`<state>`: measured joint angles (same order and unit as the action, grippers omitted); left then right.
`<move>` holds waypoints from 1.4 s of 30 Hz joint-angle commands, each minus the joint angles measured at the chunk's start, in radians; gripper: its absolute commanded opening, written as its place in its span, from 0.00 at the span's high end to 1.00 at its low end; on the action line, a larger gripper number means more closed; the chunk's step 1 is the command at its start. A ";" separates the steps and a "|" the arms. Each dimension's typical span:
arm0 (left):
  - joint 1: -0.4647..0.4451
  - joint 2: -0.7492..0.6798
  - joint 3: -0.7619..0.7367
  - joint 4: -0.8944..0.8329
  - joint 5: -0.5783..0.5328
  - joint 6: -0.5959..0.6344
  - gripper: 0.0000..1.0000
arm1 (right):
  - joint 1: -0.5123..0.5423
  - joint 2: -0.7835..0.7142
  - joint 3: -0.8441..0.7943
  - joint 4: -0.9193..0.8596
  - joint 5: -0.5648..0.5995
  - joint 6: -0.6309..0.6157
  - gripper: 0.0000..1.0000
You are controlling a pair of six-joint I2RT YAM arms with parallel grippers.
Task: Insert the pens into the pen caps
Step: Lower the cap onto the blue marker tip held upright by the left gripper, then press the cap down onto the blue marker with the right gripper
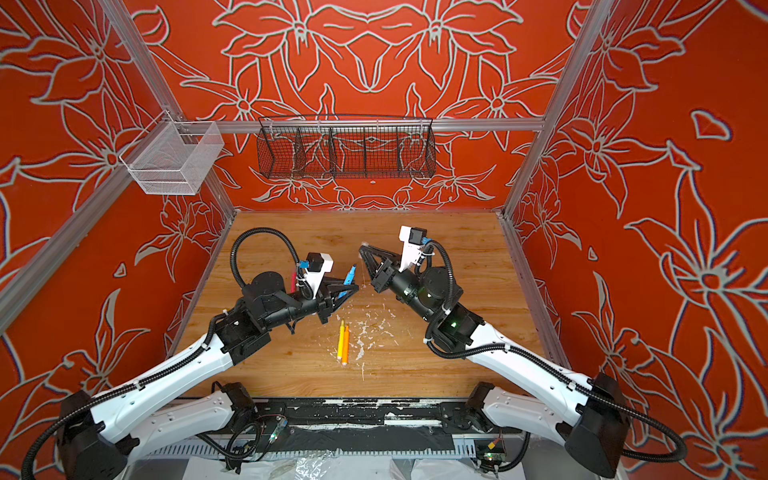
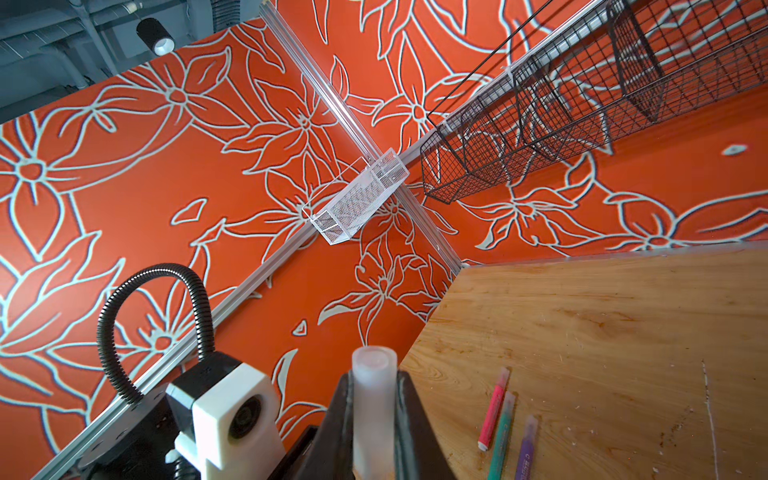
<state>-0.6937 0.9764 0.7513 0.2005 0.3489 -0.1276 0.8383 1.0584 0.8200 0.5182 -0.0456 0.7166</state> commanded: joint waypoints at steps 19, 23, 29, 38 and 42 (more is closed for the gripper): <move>-0.004 -0.008 -0.002 0.029 -0.036 -0.005 1.00 | 0.042 0.013 -0.063 0.090 -0.029 0.050 0.95; -0.004 -0.003 0.000 0.029 -0.064 -0.023 1.00 | 0.048 0.010 -0.079 0.106 -0.040 0.057 0.96; -0.004 0.027 0.032 -0.001 -0.101 -0.094 1.00 | 0.078 0.004 -0.152 0.225 -0.056 0.066 0.96; -0.004 0.029 0.012 0.065 -0.007 -0.163 1.00 | 0.138 -0.020 -0.191 0.255 -0.021 -0.005 0.74; -0.004 0.019 -0.011 0.081 -0.025 -0.133 1.00 | 0.140 -0.061 -0.219 0.236 0.029 -0.022 0.48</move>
<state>-0.7040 1.0046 0.7517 0.2256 0.3386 -0.2661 0.9661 1.0355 0.6224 0.7319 -0.0090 0.7116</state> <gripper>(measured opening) 0.148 0.502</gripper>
